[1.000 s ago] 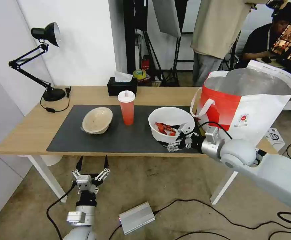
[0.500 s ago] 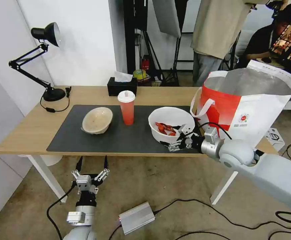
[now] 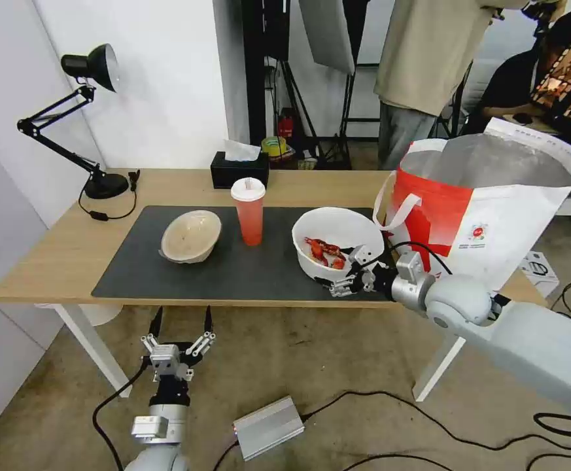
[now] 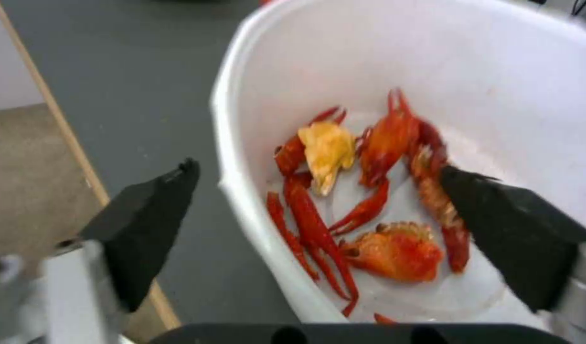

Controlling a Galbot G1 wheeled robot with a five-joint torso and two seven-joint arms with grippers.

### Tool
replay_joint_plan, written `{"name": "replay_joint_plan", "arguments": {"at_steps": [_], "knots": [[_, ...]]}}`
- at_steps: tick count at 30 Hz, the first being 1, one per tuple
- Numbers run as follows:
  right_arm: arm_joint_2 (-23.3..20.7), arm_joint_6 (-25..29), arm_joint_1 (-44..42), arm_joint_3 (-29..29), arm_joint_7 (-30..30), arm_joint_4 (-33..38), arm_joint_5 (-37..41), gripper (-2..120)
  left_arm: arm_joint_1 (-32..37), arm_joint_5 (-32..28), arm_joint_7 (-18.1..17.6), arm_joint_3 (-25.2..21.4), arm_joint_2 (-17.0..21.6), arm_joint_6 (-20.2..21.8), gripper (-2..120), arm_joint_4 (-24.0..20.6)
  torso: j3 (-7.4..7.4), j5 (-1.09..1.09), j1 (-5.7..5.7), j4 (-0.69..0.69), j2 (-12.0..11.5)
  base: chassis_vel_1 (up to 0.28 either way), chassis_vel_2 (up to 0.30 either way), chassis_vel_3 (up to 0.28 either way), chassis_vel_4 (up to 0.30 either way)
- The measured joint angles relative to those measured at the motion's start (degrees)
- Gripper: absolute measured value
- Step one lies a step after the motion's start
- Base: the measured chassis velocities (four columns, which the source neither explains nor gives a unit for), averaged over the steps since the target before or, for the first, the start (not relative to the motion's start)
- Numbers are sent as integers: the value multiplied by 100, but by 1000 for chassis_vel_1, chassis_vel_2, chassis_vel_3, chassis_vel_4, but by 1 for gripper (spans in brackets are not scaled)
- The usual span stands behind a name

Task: Pick up the trash from the table and place it into the takeout bag.

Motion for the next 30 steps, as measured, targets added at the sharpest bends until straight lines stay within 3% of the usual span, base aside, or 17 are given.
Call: {"name": "replay_joint_plan", "arguments": {"at_steps": [19, 21, 25, 30], "knots": [[140, -13, 38, -34, -14, -206, -65, 24, -23, -10, 12, 7, 3, -3, 100, 64, 1, 2, 1, 1, 0, 0, 0, 0, 0], [149, -3, 54, -34, -10, -214, -81, 11, -30, -10, 13, 16, 4, -4, 100, 78, 1, 1, 1, 0, 0, 0, 0, 0, 0], [147, 19, 80, -34, -5, -215, -107, 0, -39, -8, 15, 31, 4, -5, 100, 92, 1, 0, 1, -1, 0, 0, 0, 0, 0], [147, 39, 112, -37, -7, -218, -135, 0, -43, -2, 18, 47, 0, -5, 100, 100, 1, 0, 1, 0, 0, 0, 0, 0, 0]]}}
